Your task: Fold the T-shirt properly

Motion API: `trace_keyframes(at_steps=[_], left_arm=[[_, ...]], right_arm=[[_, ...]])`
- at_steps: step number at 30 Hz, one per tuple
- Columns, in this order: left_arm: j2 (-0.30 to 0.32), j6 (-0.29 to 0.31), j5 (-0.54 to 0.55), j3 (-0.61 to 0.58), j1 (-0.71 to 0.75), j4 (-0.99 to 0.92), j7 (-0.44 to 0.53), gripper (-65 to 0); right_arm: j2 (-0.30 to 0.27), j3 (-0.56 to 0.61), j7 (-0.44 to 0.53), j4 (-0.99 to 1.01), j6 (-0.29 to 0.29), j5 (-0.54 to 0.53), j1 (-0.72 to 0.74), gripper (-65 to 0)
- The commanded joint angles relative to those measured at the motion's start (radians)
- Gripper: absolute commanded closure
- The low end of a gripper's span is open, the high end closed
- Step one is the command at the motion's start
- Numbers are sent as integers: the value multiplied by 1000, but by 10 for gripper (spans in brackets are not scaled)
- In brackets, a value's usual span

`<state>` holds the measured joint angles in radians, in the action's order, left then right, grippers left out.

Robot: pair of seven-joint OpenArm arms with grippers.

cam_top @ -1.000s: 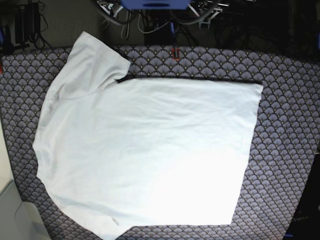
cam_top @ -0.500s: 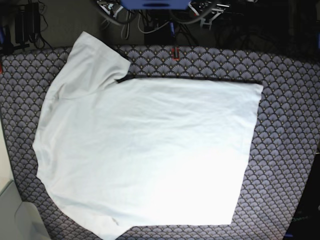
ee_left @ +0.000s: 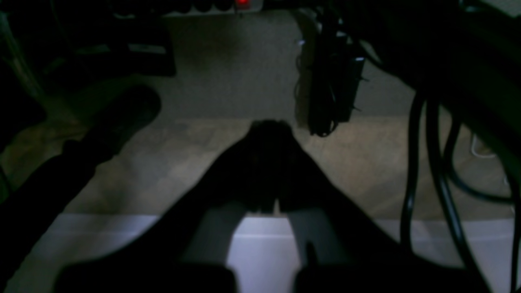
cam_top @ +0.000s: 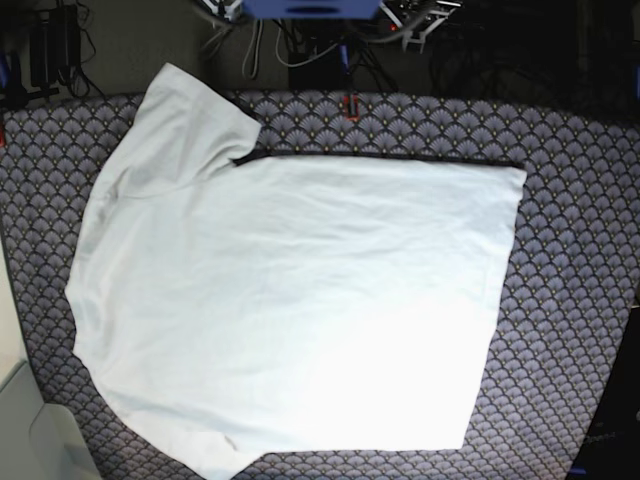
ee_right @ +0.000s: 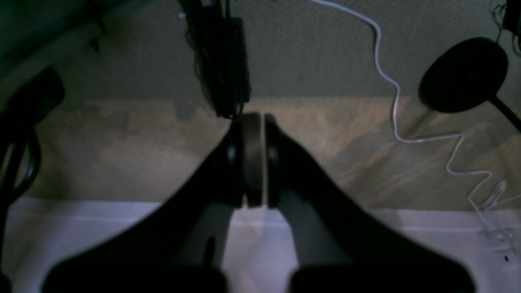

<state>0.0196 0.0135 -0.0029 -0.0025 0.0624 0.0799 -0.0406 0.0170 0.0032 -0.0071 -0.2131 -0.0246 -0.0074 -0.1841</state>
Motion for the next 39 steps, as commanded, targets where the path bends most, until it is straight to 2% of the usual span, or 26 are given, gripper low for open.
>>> trace_keyframes(at_steps=[1,6,14,22,29,36,39], left_arm=[[18,-10,2,-3,40,44,5,-3],[66,-10,2,0,219,323,0,-3],[116,-16,4,2,472,760,-3,-3],[121,-17,4,3,673,1154,-3,-3],[119,-17,4,3,799,1398,-3,-3],[119,-19,4,12,914,1688,-3,-3],[105,-19,4,68,950,1825,-3,-4]], right_arm=[[1,4,-1,-27,13,-4,-28,0],[-5,4,-1,-141,13,-3,-125,0],[-61,4,-3,-354,13,-3,-279,0],[-119,-2,-3,-826,13,-3,-539,0],[-171,-18,-3,-1298,13,-6,-765,0],[-165,-91,-3,-1612,13,-6,-885,0],[-165,-102,-3,-1706,13,-6,-897,-2]])
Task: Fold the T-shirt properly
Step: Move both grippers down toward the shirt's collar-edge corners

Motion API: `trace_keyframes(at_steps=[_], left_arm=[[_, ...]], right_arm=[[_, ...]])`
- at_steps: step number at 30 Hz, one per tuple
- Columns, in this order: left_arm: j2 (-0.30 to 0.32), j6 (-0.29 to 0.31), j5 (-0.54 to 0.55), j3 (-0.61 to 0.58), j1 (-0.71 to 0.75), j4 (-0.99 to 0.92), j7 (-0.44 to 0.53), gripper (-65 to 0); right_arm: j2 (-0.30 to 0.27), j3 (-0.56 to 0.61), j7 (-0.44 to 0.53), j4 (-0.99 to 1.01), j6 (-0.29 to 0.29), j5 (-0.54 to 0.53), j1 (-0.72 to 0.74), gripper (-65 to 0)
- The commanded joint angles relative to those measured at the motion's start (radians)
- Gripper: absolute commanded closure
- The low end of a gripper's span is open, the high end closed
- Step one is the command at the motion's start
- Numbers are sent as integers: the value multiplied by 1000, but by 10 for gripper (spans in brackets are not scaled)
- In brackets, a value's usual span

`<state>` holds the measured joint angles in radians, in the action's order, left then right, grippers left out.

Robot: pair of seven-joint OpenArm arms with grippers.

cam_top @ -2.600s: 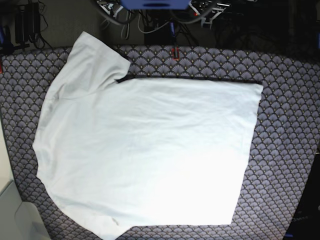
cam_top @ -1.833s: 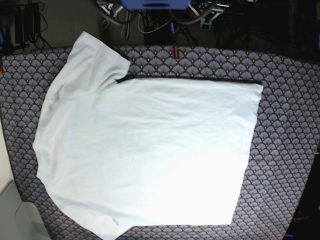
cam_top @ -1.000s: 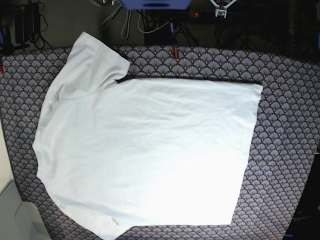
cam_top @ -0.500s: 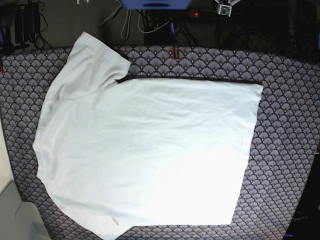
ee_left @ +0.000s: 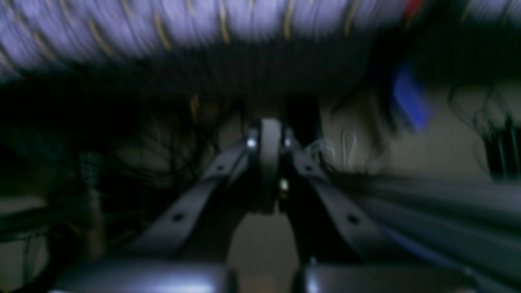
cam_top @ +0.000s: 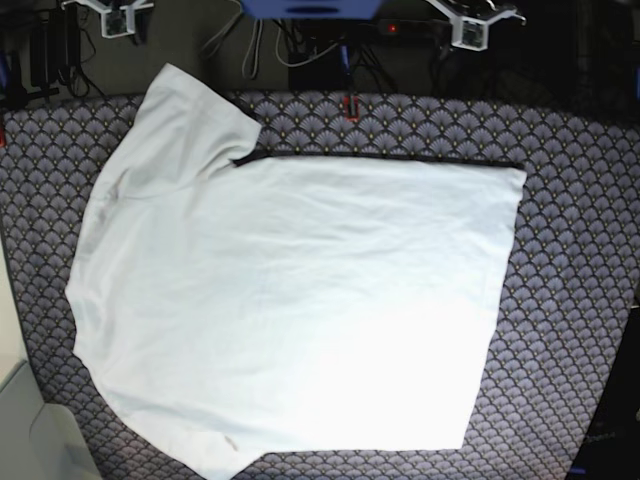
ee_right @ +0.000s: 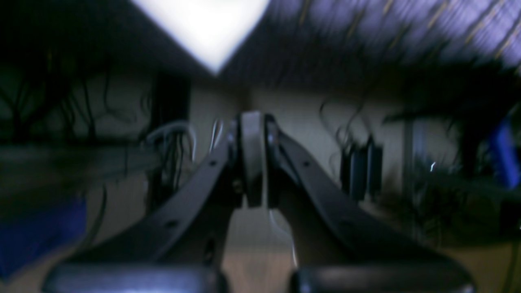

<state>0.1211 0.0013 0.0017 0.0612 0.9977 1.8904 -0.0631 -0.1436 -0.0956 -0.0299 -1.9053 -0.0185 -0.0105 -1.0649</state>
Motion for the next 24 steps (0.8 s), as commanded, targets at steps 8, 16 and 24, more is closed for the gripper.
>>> trace_keyframes(at_steps=[8,16,24], left_arm=[[-33,-7,1,88,-40,113,18,-65],[-31,-5,1,88,-155,113,-117,-305],[-30,-5,1,96,-196,116,-174,-308]], right_arm=[[-6,-5,20,-58,7,-3,105,-196],[-8,-3,18,-55,5,-3,228,-288],[-6,-6,-178,-53,-116,-95,328,-303]])
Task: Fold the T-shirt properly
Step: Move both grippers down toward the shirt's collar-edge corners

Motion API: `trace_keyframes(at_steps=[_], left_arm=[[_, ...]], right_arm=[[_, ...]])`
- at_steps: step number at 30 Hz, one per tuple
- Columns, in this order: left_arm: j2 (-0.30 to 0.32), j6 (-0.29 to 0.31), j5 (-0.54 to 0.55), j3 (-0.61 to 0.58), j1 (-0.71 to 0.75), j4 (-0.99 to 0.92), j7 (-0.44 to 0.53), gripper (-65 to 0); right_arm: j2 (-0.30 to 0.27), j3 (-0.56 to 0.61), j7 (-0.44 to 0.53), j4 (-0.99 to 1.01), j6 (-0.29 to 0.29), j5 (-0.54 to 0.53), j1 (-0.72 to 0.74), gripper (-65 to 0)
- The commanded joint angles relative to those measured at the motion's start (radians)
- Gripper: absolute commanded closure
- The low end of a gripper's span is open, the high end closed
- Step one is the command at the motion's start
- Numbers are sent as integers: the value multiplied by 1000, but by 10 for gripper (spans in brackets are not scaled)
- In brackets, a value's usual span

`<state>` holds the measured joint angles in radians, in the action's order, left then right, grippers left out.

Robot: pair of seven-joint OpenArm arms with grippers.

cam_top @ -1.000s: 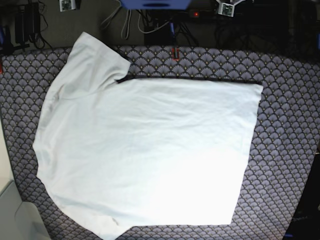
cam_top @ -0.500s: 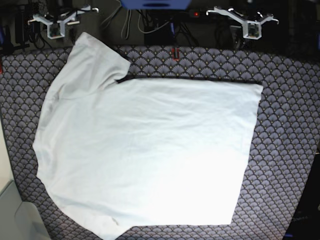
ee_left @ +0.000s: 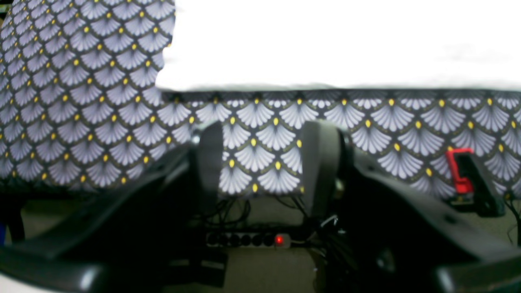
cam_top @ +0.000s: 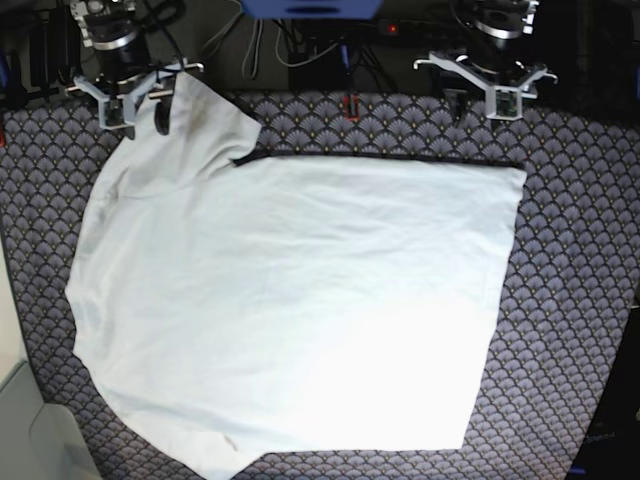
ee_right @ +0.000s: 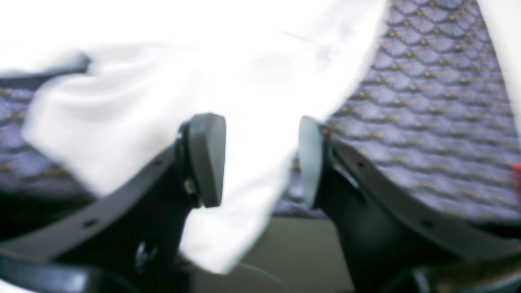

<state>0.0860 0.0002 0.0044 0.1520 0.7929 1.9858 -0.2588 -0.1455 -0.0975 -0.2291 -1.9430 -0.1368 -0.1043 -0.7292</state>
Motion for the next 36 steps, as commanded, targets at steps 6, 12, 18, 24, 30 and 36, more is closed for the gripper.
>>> trace_keyframes(at_steps=[6,12,18,24,30,36], left_arm=[[2,-2,-2,65,7,20,22,-311],[2,1,-2,111,7,20,22,-312],[2,1,-2,119,-10,20,22,-312],[2,1,-2,119,-22,19,20,-312],[2,-1,-4,119,-23,17,20,-312],[2,-2,-5,119,-50,16,20,-312]], right_arm=[[14,-11,-69,-9,-2,-41,46,-302],[22,-97,-69,6,-4,-41,63,-302],[42,-144,-62,103,-36,-41,66,-302],[91,-150,-63,124,-125,-41,58,-302],[111,-147,-69,126,-142,-41,56,-302],[111,-146,-69,170,-142,-41,59,-300]])
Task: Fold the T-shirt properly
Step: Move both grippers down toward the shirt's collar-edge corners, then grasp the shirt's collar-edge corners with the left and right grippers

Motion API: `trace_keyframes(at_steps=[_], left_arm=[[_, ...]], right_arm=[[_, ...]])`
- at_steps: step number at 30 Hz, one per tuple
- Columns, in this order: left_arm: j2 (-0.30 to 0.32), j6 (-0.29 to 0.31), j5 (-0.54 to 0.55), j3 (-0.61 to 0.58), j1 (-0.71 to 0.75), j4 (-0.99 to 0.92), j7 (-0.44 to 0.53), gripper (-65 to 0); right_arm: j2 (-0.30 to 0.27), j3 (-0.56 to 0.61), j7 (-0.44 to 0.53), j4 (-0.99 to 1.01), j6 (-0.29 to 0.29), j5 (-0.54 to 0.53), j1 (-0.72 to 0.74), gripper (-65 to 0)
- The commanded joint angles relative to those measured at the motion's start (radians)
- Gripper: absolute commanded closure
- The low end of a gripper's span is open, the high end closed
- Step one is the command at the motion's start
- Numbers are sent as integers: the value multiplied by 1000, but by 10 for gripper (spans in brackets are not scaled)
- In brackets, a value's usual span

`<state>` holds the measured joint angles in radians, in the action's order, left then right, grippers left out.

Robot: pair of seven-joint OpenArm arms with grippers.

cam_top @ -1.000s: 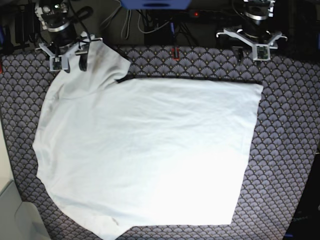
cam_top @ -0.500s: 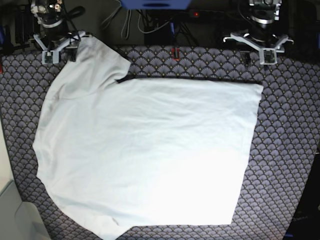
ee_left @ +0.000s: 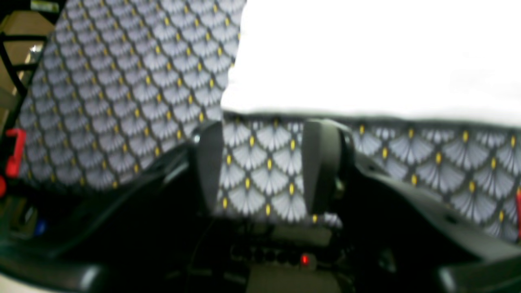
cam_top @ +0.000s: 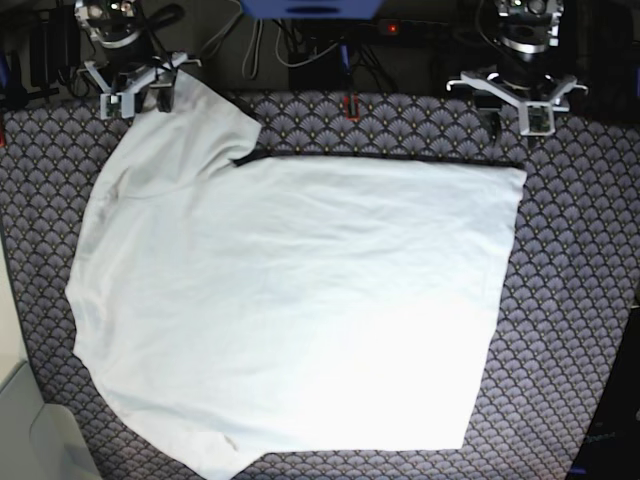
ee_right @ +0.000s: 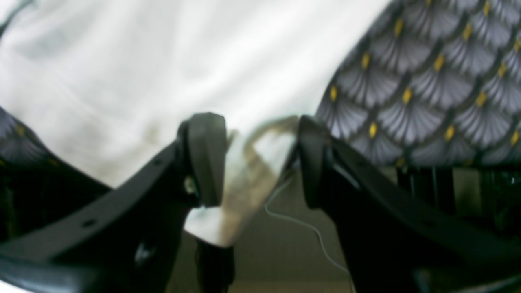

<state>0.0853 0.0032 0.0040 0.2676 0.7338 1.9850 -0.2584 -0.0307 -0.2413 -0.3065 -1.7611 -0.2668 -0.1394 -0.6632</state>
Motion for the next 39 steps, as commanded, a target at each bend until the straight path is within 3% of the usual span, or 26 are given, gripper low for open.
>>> trace_keyframes(at_steps=[1,5,8,11,15,16,22,27,33,39], left_arm=[[3,-6,-6,3,5,17,20,-312],[3,-7,-6,3,-1,15,20,-312],[3,-7,-6,3,-23,15,18,-312],[3,-7,-6,3,-29,7,18,-312],[3,-7,-5,12,-43,1,18,-312],[3,-7,-5,20,-43,1,18,-312],[0,-7,-2,71,-66,-29,18,-322],[-61,1,6,170,-144,-97,20,-379],[-66,2,149,198,-230,-194,20,-403],[-42,2,212,193,-334,-329,20,-403]], right_arm=[[-4,-2,8,-3,-12,-6,-5,-300],[-4,-2,13,36,-12,-6,-2,-291],[-4,-2,13,42,-12,-6,0,-248],[-5,-2,13,42,-12,-6,0,-165],[-10,-2,13,39,-12,-6,3,-9],[-10,-2,11,36,-12,-6,10,0],[-10,-2,8,37,-12,-6,21,0],[-10,-2,8,39,-12,-6,21,0],[-10,-2,8,40,-12,-6,21,0],[-11,0,8,40,-12,-4,21,0]])
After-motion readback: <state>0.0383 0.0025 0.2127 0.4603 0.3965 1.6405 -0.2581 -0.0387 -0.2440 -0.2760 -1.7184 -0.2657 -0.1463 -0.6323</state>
